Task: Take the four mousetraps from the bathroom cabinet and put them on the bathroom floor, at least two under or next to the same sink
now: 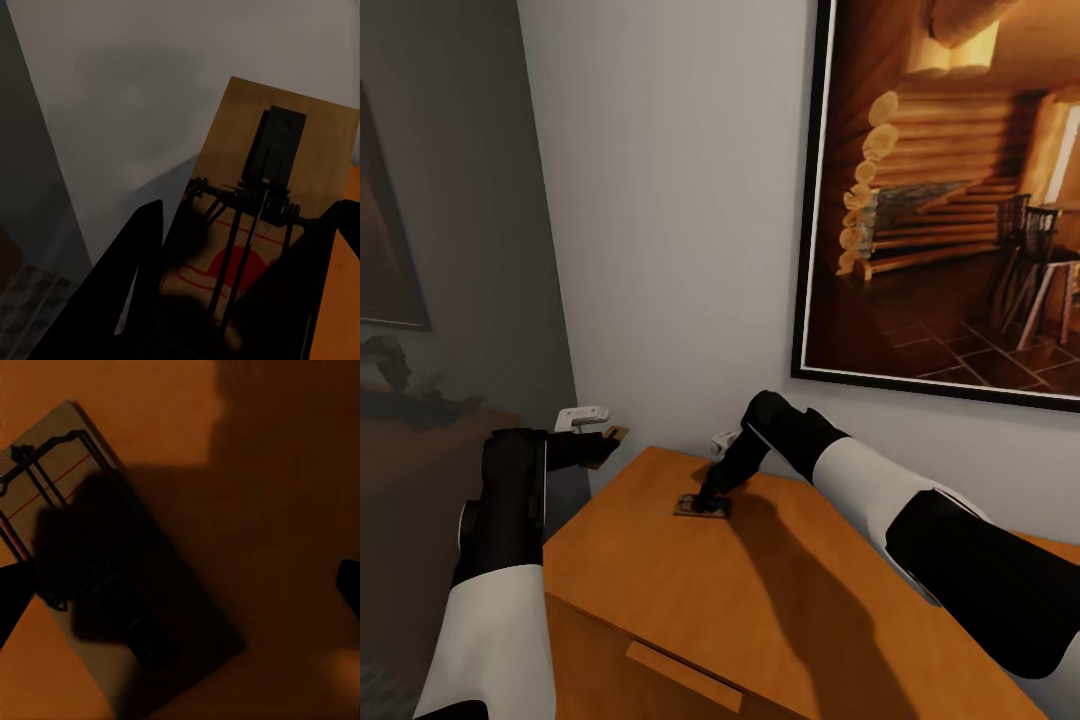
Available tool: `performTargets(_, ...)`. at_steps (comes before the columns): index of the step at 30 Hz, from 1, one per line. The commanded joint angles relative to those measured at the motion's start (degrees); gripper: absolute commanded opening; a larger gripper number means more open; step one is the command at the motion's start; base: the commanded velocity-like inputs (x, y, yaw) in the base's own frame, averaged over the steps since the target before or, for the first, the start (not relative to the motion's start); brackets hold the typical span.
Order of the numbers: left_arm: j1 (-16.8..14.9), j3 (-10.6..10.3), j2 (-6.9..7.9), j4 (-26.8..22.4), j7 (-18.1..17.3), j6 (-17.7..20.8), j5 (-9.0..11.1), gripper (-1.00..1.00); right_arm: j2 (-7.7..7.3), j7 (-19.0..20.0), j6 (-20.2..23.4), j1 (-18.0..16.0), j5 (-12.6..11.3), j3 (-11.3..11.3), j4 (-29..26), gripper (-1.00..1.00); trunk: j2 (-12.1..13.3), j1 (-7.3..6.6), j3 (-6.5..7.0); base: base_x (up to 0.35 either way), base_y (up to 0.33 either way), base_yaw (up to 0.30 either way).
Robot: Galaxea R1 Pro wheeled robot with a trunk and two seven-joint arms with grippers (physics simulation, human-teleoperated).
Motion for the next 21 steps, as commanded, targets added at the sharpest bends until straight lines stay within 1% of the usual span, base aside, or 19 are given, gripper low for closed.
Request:
performTargets(1,-0.08,0.13,-0.05,-0.06,-0.57,0.12,-0.61,-1.0,0.0,-0.18,0.51,0.1,-1.14,0.3,-0.02,1.0,-0.02,0.01,-0.09,0.0,0.0,0.0)
performTargets(17,-0.08,0.13,-0.08,-0.06,-0.57,0.12,-0.69,-1.0,0.0,0.23,0.11,-0.07,-1.4,0.28,-0.4,1.0,-0.02,0.01,-0.09,0.0,0.0,0.0)
performTargets(21,-0.08,0.13,-0.09,-0.06,-0.57,0.12,-0.7,-1.0,0.0,0.28,0.28,-0.08,-1.45,0.26,-1.99,1.0,-0.02,0.01,-0.09,0.0,0.0,0.0)
